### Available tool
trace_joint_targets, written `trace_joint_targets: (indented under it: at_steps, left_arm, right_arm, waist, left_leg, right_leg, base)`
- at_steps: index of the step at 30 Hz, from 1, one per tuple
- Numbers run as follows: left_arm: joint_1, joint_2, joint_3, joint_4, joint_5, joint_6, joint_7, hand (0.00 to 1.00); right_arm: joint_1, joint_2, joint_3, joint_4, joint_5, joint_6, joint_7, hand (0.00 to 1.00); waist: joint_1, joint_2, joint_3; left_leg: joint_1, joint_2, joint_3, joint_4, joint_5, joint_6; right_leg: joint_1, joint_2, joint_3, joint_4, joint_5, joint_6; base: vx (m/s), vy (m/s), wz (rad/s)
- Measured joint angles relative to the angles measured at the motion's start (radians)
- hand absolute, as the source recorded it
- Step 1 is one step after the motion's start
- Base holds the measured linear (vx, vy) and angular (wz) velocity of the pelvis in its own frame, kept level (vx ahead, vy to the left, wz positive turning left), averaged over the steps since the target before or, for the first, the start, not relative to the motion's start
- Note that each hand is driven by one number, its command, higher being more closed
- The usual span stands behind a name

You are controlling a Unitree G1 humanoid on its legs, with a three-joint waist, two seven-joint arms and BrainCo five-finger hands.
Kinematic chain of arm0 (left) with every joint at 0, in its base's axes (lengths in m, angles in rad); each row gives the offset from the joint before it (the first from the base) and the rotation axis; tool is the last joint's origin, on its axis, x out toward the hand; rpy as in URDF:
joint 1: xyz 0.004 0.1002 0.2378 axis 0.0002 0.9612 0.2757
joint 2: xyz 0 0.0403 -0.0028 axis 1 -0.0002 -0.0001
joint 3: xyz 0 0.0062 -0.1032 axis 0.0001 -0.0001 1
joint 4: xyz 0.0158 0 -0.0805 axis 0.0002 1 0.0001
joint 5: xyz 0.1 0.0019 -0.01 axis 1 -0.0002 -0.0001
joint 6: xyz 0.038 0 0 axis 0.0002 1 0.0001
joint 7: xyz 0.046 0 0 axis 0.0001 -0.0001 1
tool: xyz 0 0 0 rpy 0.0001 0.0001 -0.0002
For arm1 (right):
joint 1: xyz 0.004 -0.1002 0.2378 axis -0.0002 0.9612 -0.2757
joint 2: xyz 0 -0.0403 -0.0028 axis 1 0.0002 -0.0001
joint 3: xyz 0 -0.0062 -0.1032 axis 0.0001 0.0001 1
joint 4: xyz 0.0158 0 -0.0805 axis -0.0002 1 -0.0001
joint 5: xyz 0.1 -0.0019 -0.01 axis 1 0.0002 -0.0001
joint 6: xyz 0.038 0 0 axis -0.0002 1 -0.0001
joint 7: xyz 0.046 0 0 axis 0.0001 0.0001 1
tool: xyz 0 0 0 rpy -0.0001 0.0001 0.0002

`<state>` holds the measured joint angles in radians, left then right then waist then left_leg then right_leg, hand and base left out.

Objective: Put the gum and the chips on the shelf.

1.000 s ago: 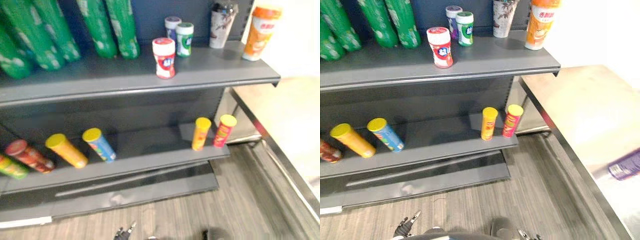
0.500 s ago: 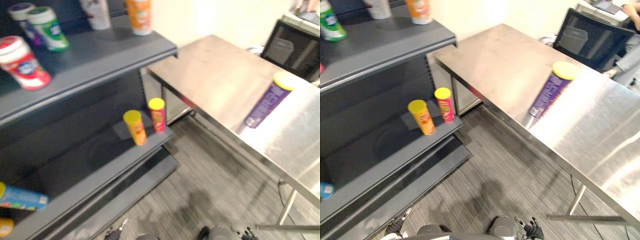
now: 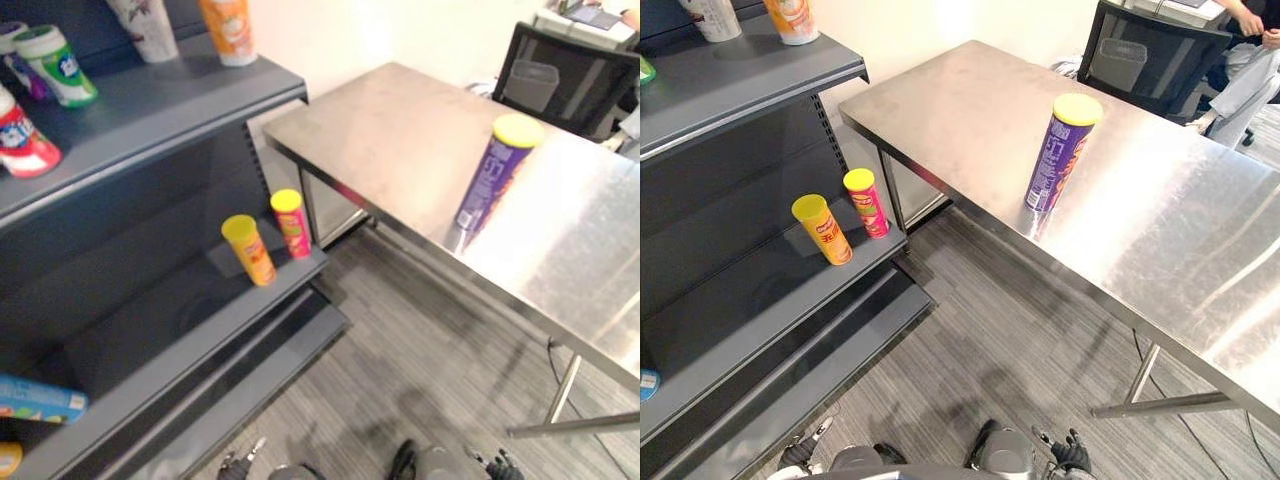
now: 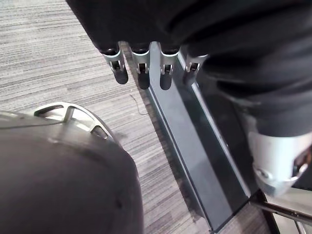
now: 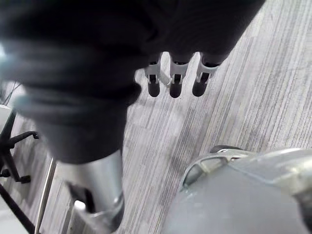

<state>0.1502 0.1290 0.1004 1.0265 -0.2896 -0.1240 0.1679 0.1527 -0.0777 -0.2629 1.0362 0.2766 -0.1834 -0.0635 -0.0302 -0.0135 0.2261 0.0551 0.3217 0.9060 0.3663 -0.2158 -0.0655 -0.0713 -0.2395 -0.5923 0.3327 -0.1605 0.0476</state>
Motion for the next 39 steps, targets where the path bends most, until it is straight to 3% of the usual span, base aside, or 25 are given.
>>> trace_joint_targets:
  at_steps: [4,12,17,18,21,22,24,27,31,32,33,34,36,39]
  left_arm:
    - [0.001,0.004,-0.018,0.004,0.002,-0.004,-0.012,0.00]
    - [-0.012,0.018,-0.058,0.012,0.027,-0.003,-0.018,0.00]
    - [-0.055,-0.006,-0.056,0.017,0.025,-0.004,-0.018,0.00]
    - [-0.052,-0.016,-0.034,0.007,0.007,-0.009,-0.018,0.00]
    - [-0.017,-0.052,0.015,-0.037,-0.049,-0.038,-0.010,0.00]
    - [-0.008,-0.068,0.016,-0.058,-0.055,-0.040,0.000,0.00]
    - [-0.005,-0.081,0.016,-0.090,-0.059,-0.041,0.008,0.00]
    - [0.001,-0.090,0.023,-0.125,-0.061,-0.042,0.015,0.00]
    - [0.005,-0.101,0.028,-0.128,-0.062,-0.052,0.025,0.00]
    - [0.013,-0.115,0.035,-0.127,-0.061,-0.052,0.025,0.00]
    - [0.013,-0.120,0.048,-0.120,-0.061,-0.053,0.025,0.00]
    - [0.013,-0.116,0.055,-0.110,-0.060,-0.055,0.028,0.00]
    - [0.011,-0.113,0.058,-0.111,-0.059,-0.064,0.028,0.00]
    - [0.009,-0.103,0.057,-0.095,-0.058,-0.065,0.028,0.00]
  right_arm:
    - [0.004,0.000,-0.016,-0.001,0.000,-0.010,-0.001,0.00]
    - [0.007,0.013,-0.044,-0.006,0.008,-0.029,-0.001,0.00]
    - [0.009,0.004,-0.042,-0.010,0.013,-0.032,-0.019,0.00]
    - [0.010,0.001,-0.040,-0.016,0.020,-0.033,-0.022,0.00]
    - [0.016,-0.003,0.005,-0.093,0.018,-0.040,-0.036,0.00]
    - [0.012,0.000,0.007,-0.117,0.018,-0.040,-0.039,0.00]
    - [0.008,-0.002,0.009,-0.121,0.019,-0.039,-0.042,0.00]
    - [0.008,0.000,0.040,-0.126,0.040,-0.039,-0.048,0.00]
    - [0.007,0.004,0.085,-0.129,0.045,-0.039,-0.048,0.00]
    - [0.011,0.004,0.095,-0.141,0.047,-0.039,-0.048,0.00]
    - [0.011,0.009,0.099,-0.138,0.049,-0.037,-0.048,0.00]
    - [0.033,0.026,0.101,-0.156,0.055,-0.039,-0.046,0.00]
    - [0.035,0.040,0.103,-0.157,0.055,-0.039,-0.044,0.00]
    - [0.032,0.069,0.101,-0.152,0.053,-0.044,-0.041,0.00]
  waist:
    - [-0.006,0.003,-0.002]
    - [-0.053,0.010,-0.003]
    - [-0.054,0.006,-0.002]
    - [-0.051,0.004,-0.002]
    - [-0.041,-0.003,0.000]
    - [-0.037,0.008,-0.004]
    - [-0.035,0.011,-0.004]
    - [-0.005,0.012,-0.005]
    - [0.016,0.017,-0.009]
    - [0.019,0.033,-0.018]
    - [0.032,0.031,-0.024]
    - [0.024,0.016,-0.050]
    - [0.031,0.006,-0.057]
    - [0.032,-0.009,-0.072]
  left_leg:
    - [0.000,-0.021,0.007,-0.018,0.005,0.008]
    - [0.001,-0.058,0.021,-0.038,0.008,0.012]
    - [0.018,-0.061,0.038,-0.021,0.027,-0.017]
    - [-0.001,-0.030,-0.055,0.058,0.034,-0.016]
    - [-0.075,-0.002,-0.358,0.230,0.069,0.012]
    - [-0.083,-0.017,-0.452,0.226,0.045,-0.013]
    - [-0.090,-0.041,-0.531,0.202,0.021,-0.027]
    - [-0.122,-0.060,-0.631,0.126,0.019,-0.028]
    - [-0.161,-0.084,-0.736,0.008,0.025,-0.026]
    - [-0.156,-0.090,-0.758,-0.068,0.049,-0.033]
    - [-0.128,-0.111,-0.747,-0.061,0.042,-0.089]
    - [-0.125,-0.135,-0.720,-0.035,0.018,-0.073]
    - [-0.131,-0.149,-0.719,0.010,0.000,-0.068]
    - [-0.125,-0.168,-0.701,0.026,-0.014,-0.054]
  right_leg:
    - [-0.012,-0.015,0.009,0.006,0.003,0.004]
    - [-0.058,-0.065,0.030,0.086,-0.018,-0.001]
    - [-0.097,-0.077,0.075,0.148,-0.073,-0.014]
    - [-0.101,-0.062,0.104,0.160,-0.088,-0.021]
    - [-0.115,0.018,0.234,0.150,-0.101,-0.030]
    - [-0.121,0.046,0.282,0.140,-0.101,-0.030]
    - [-0.120,0.076,0.350,0.132,-0.101,-0.030]
    - [-0.118,0.111,0.439,0.124,-0.101,-0.030]
    - [-0.115,0.114,0.547,0.132,-0.106,-0.009]
    - [-0.120,0.115,0.575,0.146,-0.114,0.020]
    - [-0.124,0.105,0.612,0.165,-0.120,0.043]
    - [-0.105,0.080,0.632,0.124,-0.100,0.075]
    - [-0.083,0.069,0.651,0.079,-0.080,0.096]
    - [-0.058,0.055,0.655,0.012,-0.030,0.103]
  base:
    - [-0.03,0.036,-0.01]
    - [0.00,0.013,-0.02]
    - [0.01,-0.051,-0.19]
    - [0.07,-0.145,-0.82]
    - [0.07,-0.169,-1.26]
    - [0.12,-0.062,-1.40]
    - [0.12,-0.003,-1.02]
    - [0.14,0.079,-0.99]
    - [0.18,0.237,-0.86]
    - [0.19,0.346,-0.97]
    - [0.27,0.430,-0.77]
    - [0.20,0.292,-0.48]
    - [0.17,0.259,-0.30]
    - [0.14,0.203,-0.34]
